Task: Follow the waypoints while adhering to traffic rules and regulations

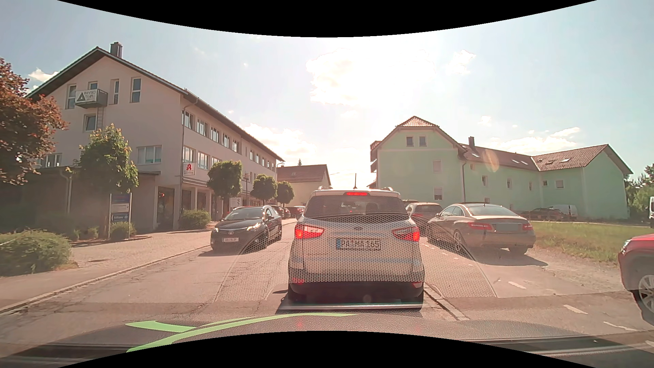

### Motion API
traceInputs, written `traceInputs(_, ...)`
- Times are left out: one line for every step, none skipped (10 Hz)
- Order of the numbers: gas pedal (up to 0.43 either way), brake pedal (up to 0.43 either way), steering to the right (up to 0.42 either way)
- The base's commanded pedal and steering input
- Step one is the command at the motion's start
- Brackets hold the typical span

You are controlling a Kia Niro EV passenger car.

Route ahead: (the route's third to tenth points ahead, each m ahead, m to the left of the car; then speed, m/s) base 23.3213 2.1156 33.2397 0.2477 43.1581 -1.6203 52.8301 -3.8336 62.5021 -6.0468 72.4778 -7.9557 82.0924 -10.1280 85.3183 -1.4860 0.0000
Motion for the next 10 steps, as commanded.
traceInputs(0.0,0.268,0.009)
traceInputs(0.0,0.268,0.01)
traceInputs(0.0,0.268,0.01)
traceInputs(0.0,0.268,0.01)
traceInputs(0.0,0.268,0.01)
traceInputs(0.0,0.268,0.01)
traceInputs(0.0,0.268,0.01)
traceInputs(0.0,0.268,0.01)
traceInputs(0.0,0.268,0.01)
traceInputs(0.0,0.268,0.01)
